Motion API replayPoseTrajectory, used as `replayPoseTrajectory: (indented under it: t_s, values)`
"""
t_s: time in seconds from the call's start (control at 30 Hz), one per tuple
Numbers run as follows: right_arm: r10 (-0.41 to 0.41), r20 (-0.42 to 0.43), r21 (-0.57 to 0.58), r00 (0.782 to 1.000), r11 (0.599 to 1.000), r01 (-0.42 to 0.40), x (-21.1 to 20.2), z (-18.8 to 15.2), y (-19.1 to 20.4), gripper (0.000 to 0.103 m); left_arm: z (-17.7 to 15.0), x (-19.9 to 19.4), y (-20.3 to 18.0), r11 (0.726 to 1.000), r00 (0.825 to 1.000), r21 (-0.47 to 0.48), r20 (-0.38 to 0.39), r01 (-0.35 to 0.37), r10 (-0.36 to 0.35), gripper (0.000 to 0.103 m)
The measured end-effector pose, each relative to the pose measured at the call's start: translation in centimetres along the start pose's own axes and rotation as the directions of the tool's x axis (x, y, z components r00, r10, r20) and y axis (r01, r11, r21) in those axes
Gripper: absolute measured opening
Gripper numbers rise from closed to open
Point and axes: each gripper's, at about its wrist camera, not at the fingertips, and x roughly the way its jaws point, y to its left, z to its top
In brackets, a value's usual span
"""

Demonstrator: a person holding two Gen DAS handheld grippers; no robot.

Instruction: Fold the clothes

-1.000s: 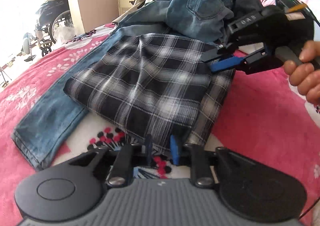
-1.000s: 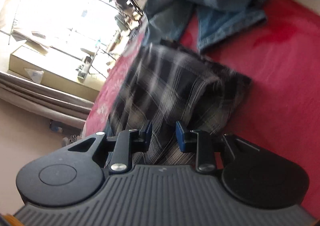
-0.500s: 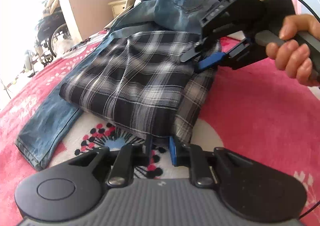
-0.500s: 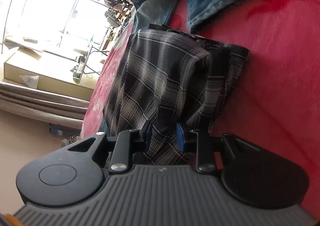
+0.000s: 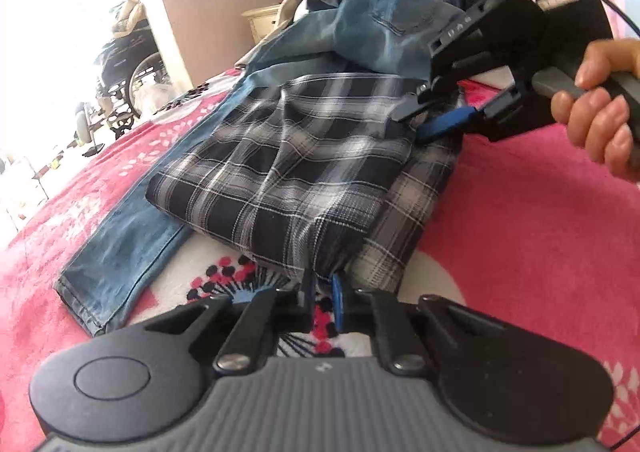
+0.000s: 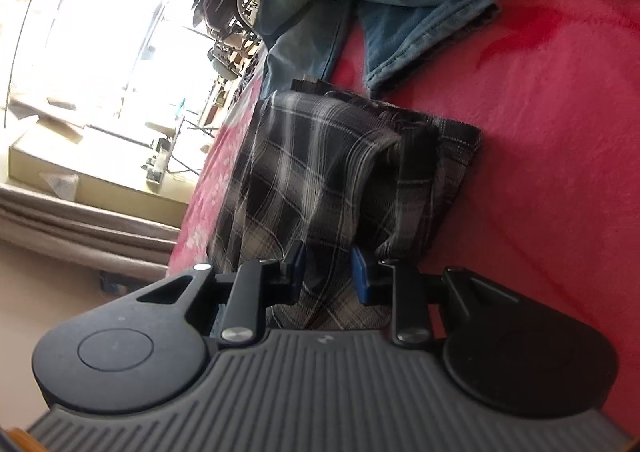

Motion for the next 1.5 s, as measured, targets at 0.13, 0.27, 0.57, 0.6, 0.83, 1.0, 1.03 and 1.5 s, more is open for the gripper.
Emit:
replayPoseTrajectory:
  t_s: [0.13, 0.27, 0.57, 0.6, 0.83, 1.0, 1.03, 1.5]
  values:
    - [0.013, 0.017, -0.004, 1.000, 1.000, -0.013, -0.1, 0.2, 0.1, 0.009, -0.2, -0.3, -0.1, 1.000, 1.000, 0.008, 0.023, -0.013, 0.013, 0.003]
    - [0.042, 0.031, -0.032, 0.999, 0.999, -0.041, -1.3, -0.2, 0.8, 0.004, -0.6, -1.4, -0.3, 0.999, 0.998, 0.046, 0.069, -0.005, 0.002, 0.002]
    - [0.042, -0.007, 0.026, 0.999, 0.999, -0.042, -3.5, -1.9, 0.0, 0.003, -2.5, -2.5, -0.9, 0.984, 0.994, 0.172, 0.080, 0.057, -0.071, 0.002]
    - [0.051, -0.007, 0.025, 0.999, 0.998, -0.051, -3.7, -1.9, 0.2, 0.003, -2.5, -2.7, -1.0, 0.981, 0.993, 0.183, 0.085, 0.062, -0.078, 0.002]
    - [0.030, 0.009, -0.013, 1.000, 0.999, -0.030, -5.1, -2.0, 0.4, 0.003, -2.9, -2.7, -1.6, 0.970, 0.989, 0.230, 0.099, 0.083, -0.108, 0.001]
    - [-0.004, 0.010, 0.010, 1.000, 1.000, 0.004, -4.0, -1.3, -1.1, 0.003, -2.9, -2.6, -1.7, 0.969, 0.986, 0.230, 0.114, 0.091, -0.120, 0.001]
    - [0.005, 0.018, -0.006, 1.000, 1.000, -0.005, -4.4, -1.2, -0.8, 0.003, -2.8, -2.9, -1.6, 0.967, 0.984, 0.235, 0.124, 0.093, -0.125, 0.001]
    - [-0.113, 0.002, -0.122, 0.994, 0.986, 0.112, -4.8, -1.7, -2.0, 0.013, -3.9, -2.0, -1.6, 0.931, 0.972, 0.297, 0.028, 0.213, -0.232, 0.008]
